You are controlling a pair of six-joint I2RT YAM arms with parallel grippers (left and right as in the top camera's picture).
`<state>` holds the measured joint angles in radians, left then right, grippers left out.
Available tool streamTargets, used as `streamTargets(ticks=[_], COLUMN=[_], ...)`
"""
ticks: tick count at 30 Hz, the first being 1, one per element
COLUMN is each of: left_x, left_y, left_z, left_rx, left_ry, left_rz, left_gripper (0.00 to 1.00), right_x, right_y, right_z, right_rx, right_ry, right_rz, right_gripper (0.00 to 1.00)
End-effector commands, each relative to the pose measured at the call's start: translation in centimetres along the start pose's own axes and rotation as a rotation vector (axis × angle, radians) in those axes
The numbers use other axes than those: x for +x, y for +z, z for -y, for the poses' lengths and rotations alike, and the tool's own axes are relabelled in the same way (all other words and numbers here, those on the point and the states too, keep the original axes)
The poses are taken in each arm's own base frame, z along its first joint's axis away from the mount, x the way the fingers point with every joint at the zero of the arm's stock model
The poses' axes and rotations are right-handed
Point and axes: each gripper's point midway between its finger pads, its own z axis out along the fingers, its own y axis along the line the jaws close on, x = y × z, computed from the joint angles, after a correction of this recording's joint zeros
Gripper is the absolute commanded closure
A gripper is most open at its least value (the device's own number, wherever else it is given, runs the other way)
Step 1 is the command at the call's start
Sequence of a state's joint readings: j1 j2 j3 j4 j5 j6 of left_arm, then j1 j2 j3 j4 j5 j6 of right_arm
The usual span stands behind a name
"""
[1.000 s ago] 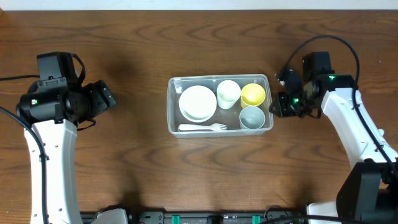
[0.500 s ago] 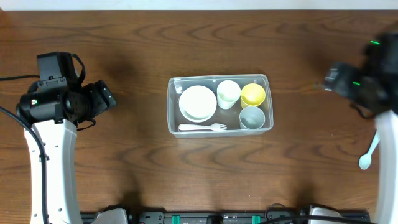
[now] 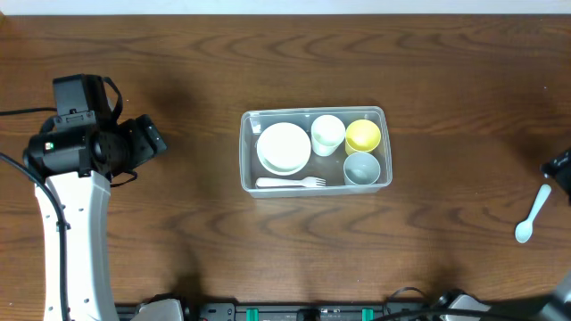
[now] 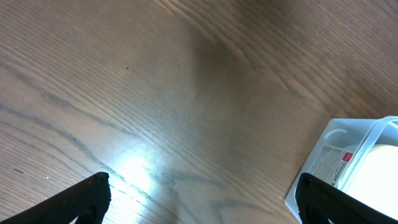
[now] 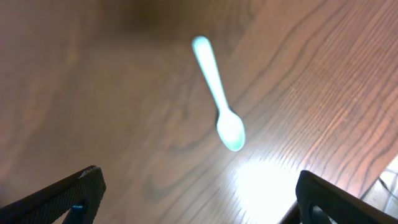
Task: Pack container
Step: 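Move the right gripper to the pale blue spoon and grasp it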
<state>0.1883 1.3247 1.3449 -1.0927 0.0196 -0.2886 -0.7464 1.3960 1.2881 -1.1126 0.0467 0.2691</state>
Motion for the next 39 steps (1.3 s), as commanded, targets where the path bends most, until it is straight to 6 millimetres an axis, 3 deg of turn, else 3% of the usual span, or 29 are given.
streamTargets(ticks=[1,6,13,24,39], left_x=[0.1,0.1,0.1,0.1,0.1], left_y=[0.2,0.2,0.2,0.2,0.2], left_z=[-0.3,-0.3,-0.3,-0.3,-0.3], left_rx=[-0.009,-0.009,-0.009,-0.009,-0.009], left_ry=[-0.005,-0.005,-0.005,-0.005,-0.005], left_rz=[-0.004,-0.004,-0.005,-0.005,-0.005], left_gripper=[0.05,0.05,0.05,0.05,0.05], right_x=[1.0,2.5,4.4,4.5,4.6], right_y=[3.5,8.6,12.4,15.8,17.7], right_z=[0.9,1.4,2.5,3.3,3.1], right_rx=[-0.003,0.014,0.067,0.119,0.109], right_ry=[-0.08,-0.164,-0.239,-0.25,-0.249], right_rz=[-0.095,-0.231,-0.368,-0.401,-0.389], right_gripper=[0.01,0.01,0.01,0.01,0.01])
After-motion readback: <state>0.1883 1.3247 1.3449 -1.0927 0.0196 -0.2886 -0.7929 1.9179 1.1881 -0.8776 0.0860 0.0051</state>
